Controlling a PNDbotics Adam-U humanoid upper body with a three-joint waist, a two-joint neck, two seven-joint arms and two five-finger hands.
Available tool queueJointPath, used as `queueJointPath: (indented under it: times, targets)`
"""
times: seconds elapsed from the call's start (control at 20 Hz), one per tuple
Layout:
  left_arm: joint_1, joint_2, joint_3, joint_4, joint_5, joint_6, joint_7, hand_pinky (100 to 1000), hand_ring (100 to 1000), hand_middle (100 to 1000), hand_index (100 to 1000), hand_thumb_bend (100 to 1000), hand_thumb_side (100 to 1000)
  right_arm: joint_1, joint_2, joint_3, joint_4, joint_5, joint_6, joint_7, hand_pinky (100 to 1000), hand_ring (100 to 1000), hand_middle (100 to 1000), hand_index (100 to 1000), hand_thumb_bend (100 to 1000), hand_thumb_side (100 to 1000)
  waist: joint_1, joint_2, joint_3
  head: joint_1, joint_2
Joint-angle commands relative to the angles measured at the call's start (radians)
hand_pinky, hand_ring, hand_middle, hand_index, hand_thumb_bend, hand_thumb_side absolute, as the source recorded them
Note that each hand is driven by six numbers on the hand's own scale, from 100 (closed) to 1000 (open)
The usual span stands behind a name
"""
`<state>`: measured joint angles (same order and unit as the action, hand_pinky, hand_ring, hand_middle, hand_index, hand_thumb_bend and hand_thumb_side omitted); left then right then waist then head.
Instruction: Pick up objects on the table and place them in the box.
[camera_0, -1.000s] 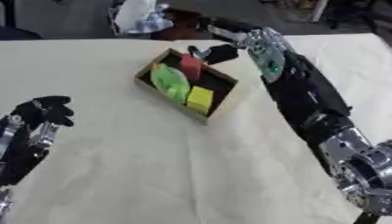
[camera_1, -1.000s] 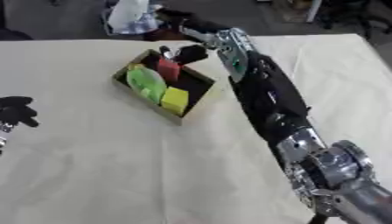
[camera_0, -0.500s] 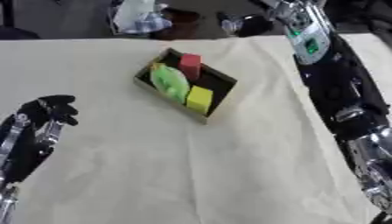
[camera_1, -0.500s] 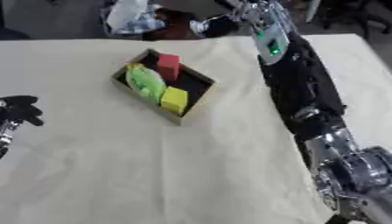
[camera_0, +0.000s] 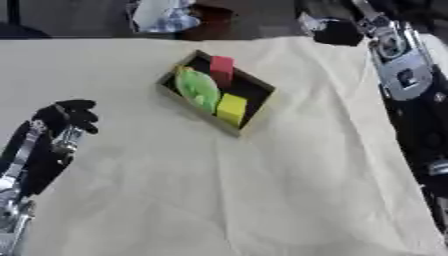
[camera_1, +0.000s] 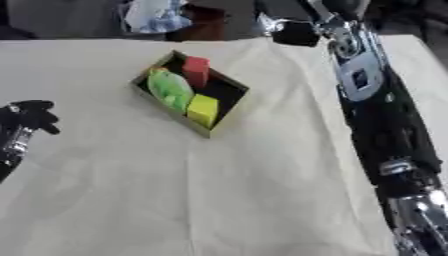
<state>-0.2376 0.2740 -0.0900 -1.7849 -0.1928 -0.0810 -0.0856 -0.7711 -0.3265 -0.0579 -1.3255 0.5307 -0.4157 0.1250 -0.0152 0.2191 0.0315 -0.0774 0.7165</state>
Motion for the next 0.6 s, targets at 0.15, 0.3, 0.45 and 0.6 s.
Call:
queueJointPath:
  times: [0.15,0.3,0.45,0.6]
  targets:
    - [0.005,-0.003,0.007,-0.005,0.028,-0.026,0.041,790,567,579,771,100,771,0.094,0.049,0.006,-0.082,-0.091,0.025,-0.055,913,746,804,986,100,530,-0.005,-0.016,-0.008,0.026,0.006]
    - [0.015,-0.008,0.006,0.011,0.049,-0.038,0.071,791,568,579,770,100,791,0.179,0.066,0.011,-0.1,-0.143,0.025,-0.048,913,742,800,971,100,511,-0.003,-0.019,-0.018,0.046,0.021]
    - [0.025,-0.014,0.002,0.025,0.066,-0.052,0.094,792,573,582,770,100,806,0.264,0.088,0.009,-0.141,-0.195,0.031,-0.028,914,737,795,959,100,555,-0.001,-0.02,-0.028,0.068,0.035]
    - [0.037,-0.02,-0.001,0.035,0.075,-0.065,0.111,794,581,585,769,100,822,0.346,0.13,0.001,-0.189,-0.246,0.054,-0.008,915,734,790,940,100,574,-0.001,-0.021,-0.031,0.078,0.045]
